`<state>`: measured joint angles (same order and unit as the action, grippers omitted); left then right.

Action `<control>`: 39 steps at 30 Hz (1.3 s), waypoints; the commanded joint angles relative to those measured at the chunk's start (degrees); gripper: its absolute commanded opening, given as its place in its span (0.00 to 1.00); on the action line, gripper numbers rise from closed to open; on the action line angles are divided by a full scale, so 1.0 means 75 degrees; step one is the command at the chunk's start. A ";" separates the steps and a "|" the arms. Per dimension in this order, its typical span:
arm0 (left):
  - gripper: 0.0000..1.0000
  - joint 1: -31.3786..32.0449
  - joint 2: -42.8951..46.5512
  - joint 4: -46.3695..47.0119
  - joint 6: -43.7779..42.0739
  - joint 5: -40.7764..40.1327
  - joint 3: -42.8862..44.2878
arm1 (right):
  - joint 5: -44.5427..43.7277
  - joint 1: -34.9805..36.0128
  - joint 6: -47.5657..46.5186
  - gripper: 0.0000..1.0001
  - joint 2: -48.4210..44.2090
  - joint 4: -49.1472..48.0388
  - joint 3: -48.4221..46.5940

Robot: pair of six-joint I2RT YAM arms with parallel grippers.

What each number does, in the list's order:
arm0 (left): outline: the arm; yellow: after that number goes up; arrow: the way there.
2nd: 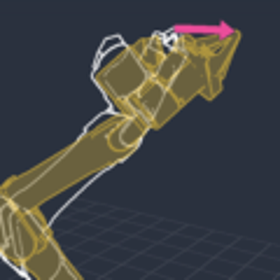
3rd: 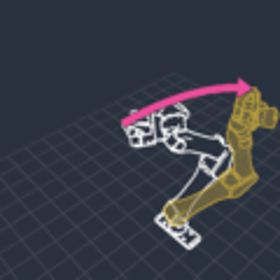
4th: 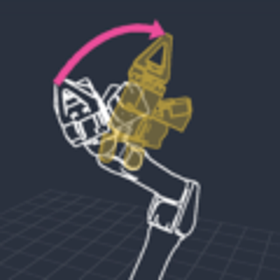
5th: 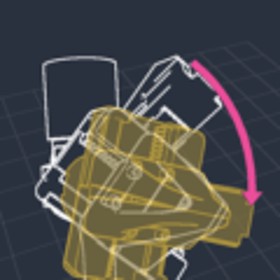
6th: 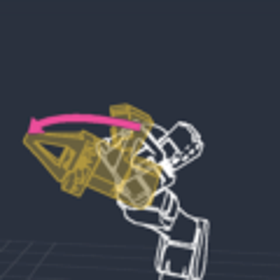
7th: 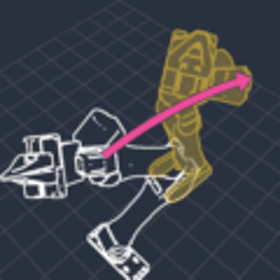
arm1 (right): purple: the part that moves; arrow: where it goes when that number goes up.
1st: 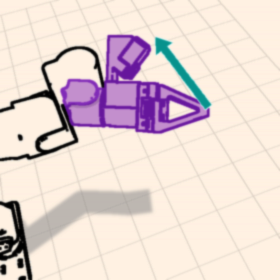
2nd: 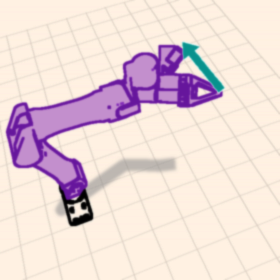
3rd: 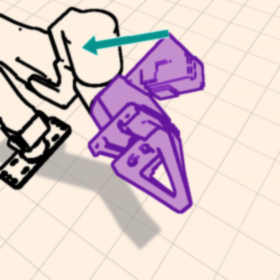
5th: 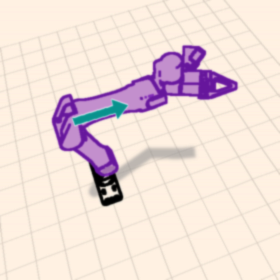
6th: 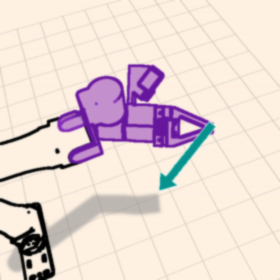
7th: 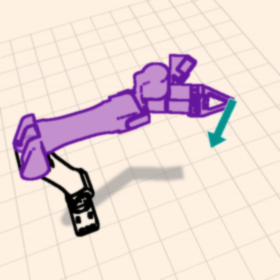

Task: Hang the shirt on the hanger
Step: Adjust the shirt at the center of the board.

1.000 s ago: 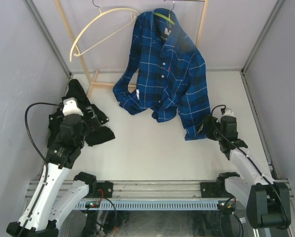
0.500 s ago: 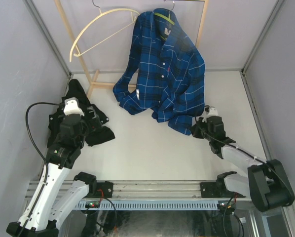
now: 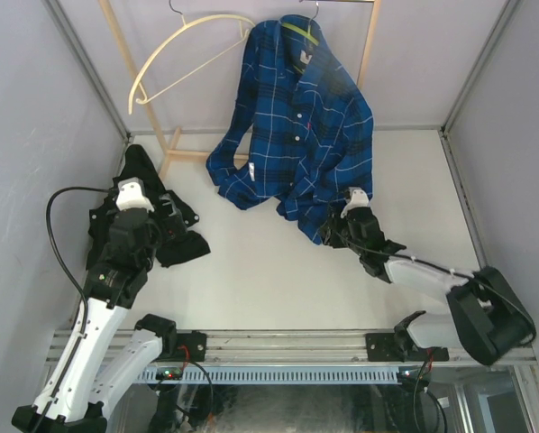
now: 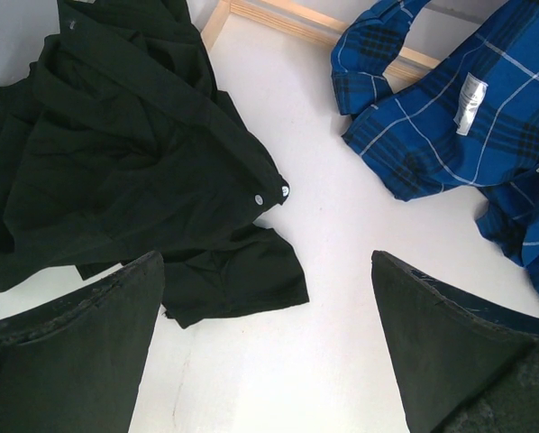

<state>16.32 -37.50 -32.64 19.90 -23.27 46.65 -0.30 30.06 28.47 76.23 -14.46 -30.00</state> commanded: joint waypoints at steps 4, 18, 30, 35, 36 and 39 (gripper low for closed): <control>1.00 -0.0046 -0.0160 0.0274 -0.0110 0.0228 -0.0080 | -0.2002 0.0352 0.0474 0.87 -0.2419 0.0813 0.1003; 1.00 -0.0046 -0.0124 0.0290 -0.0113 0.0300 -0.0102 | 0.0603 -0.2084 0.0396 0.95 -0.2046 -0.0660 0.1428; 1.00 -0.0049 -0.0081 0.0225 -0.0102 0.0270 -0.0138 | 0.0440 -0.1999 0.0778 0.84 -0.0763 -0.1204 0.1159; 1.00 -0.0044 -0.0113 0.0274 -0.0109 0.0334 -0.0128 | -0.0822 -0.2159 0.0584 0.87 -0.1995 -0.0120 0.1153; 1.00 -0.0046 -0.0150 0.0271 -0.0110 0.0353 -0.0118 | -0.0985 -0.2412 0.0705 0.87 -0.2126 0.0112 0.1154; 1.00 -0.0049 -0.0232 0.0265 -0.0111 0.0400 -0.0083 | -0.0801 -0.3148 0.0890 0.89 -0.2098 0.0380 0.1152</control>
<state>16.32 -38.76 -32.25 19.90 -21.58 46.65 -2.26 11.81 33.76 60.88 -15.57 -19.86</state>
